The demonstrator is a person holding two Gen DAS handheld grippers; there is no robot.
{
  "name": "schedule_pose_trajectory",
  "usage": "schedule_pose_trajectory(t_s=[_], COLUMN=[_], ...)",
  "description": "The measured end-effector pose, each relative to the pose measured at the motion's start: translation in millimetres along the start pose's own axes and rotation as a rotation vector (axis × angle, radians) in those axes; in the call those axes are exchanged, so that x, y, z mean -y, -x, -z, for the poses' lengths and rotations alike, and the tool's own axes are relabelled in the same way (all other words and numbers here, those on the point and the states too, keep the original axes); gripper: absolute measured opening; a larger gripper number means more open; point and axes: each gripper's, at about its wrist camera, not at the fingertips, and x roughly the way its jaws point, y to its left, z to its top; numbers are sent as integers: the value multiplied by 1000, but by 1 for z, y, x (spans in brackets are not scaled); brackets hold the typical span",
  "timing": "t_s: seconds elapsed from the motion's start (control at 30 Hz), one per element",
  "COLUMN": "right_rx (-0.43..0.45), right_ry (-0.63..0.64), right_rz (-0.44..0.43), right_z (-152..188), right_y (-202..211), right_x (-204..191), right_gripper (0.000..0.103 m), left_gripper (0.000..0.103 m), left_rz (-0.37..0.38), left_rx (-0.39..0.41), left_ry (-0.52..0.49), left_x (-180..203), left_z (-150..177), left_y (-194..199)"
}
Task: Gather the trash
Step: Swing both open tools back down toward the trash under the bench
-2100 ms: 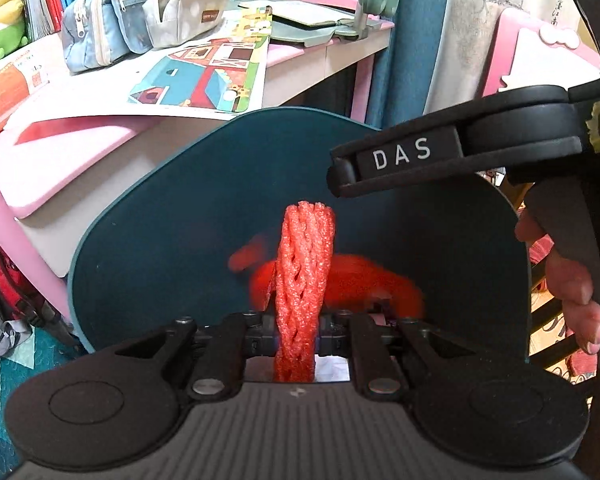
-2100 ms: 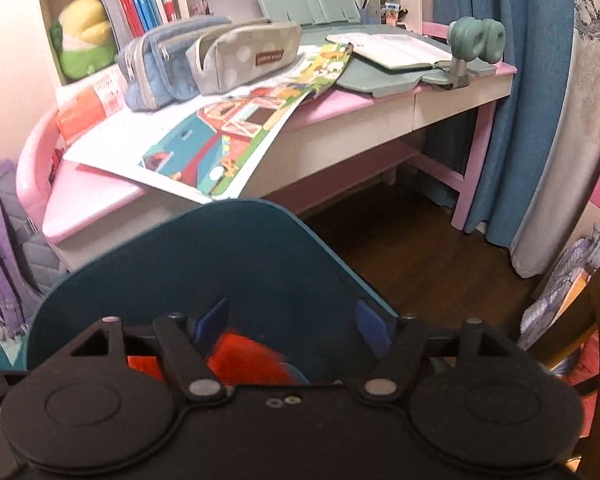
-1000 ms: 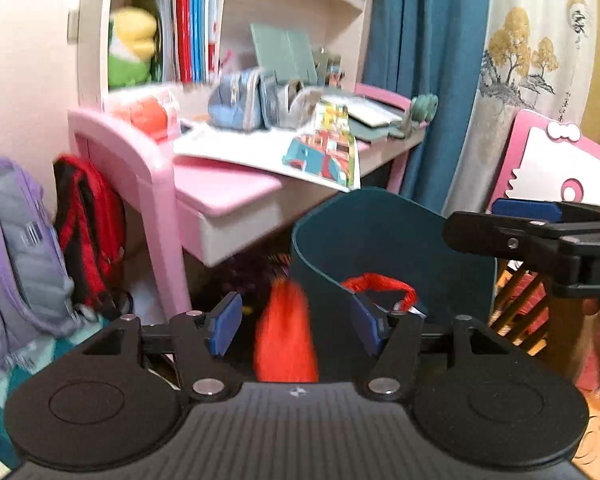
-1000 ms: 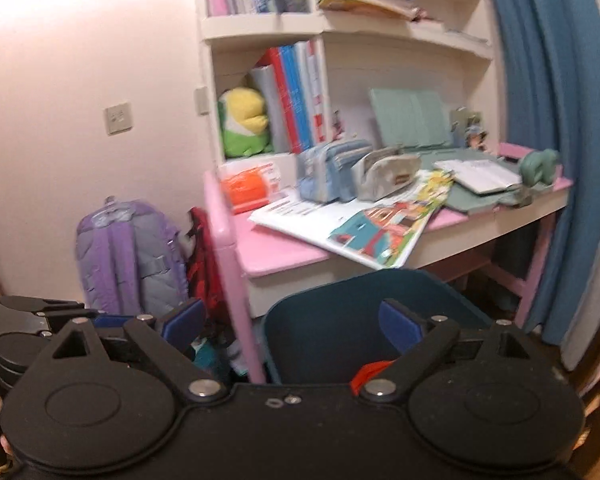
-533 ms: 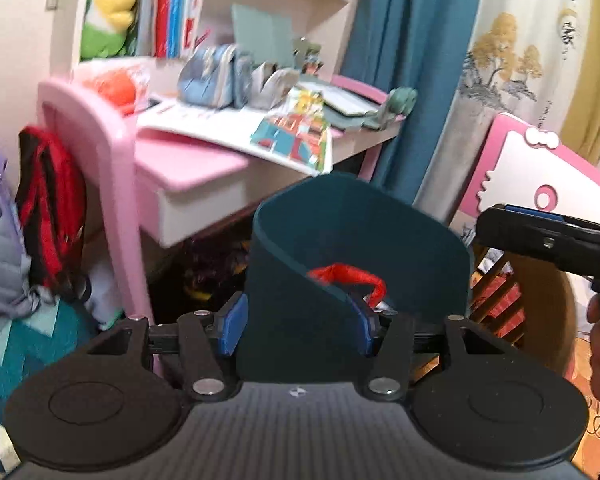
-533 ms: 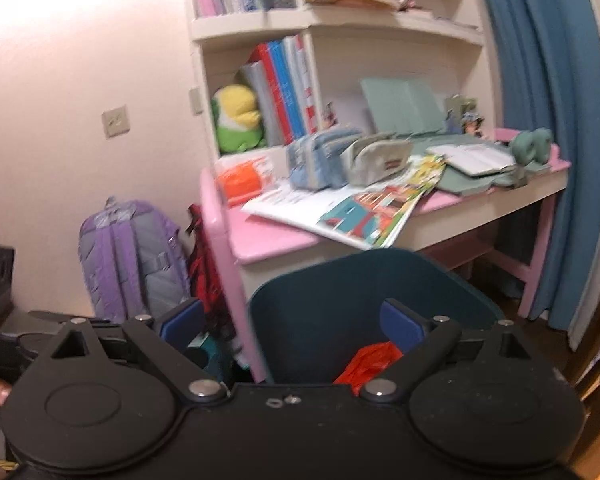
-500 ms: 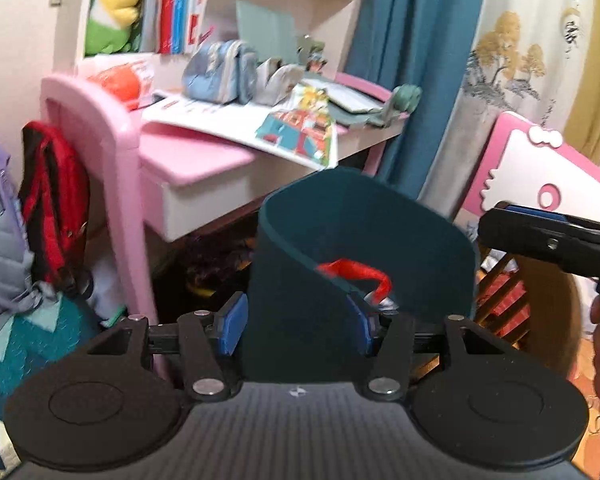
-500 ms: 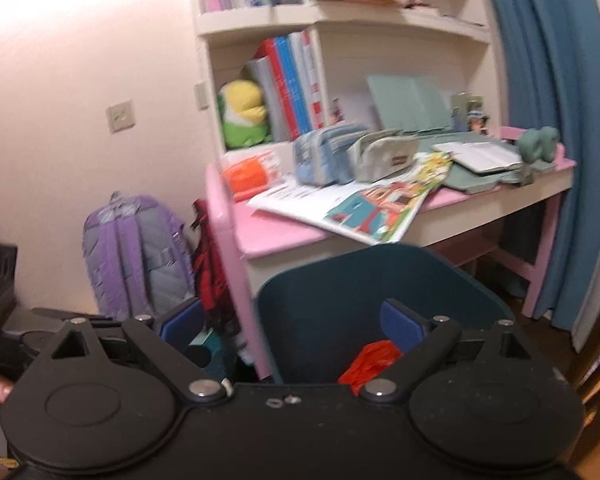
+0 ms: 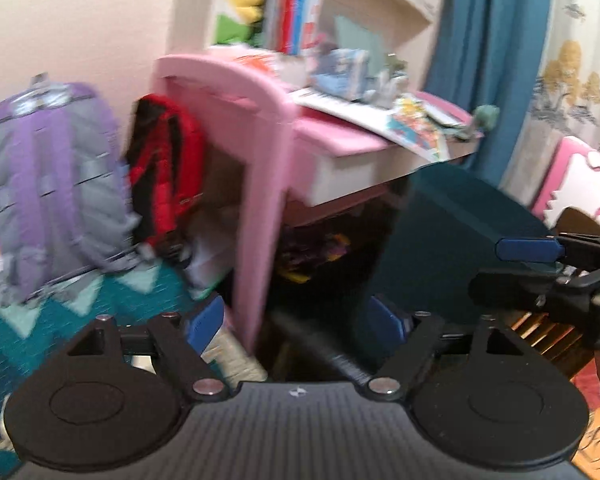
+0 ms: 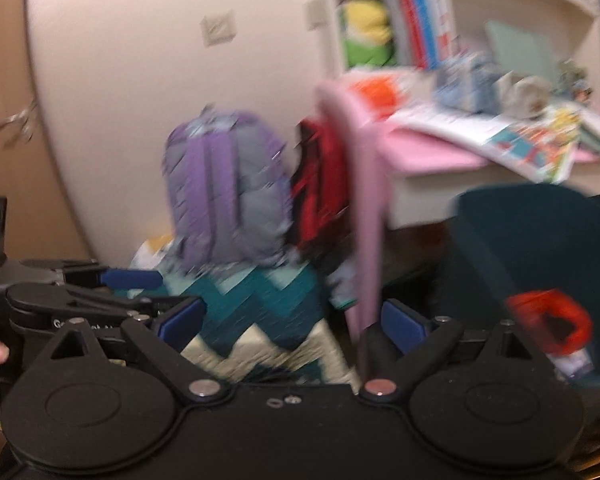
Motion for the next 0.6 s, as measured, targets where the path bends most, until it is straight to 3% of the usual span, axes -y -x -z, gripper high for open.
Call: schedule_pose_trajectory(t_s=[0.3, 0.6], right_rx=[-148, -293], right_ry=[87, 115], right_rz=[-123, -109], right_z=[38, 90], right_y=[-93, -188], right_x=[-87, -127], right_gripper=[99, 103], left_gripper=[84, 96], left_rz=[-187, -287], left_rx=[-66, -125], left_ry=[117, 204], left_x=[-110, -195], left_z=[62, 131], left_y=[16, 0])
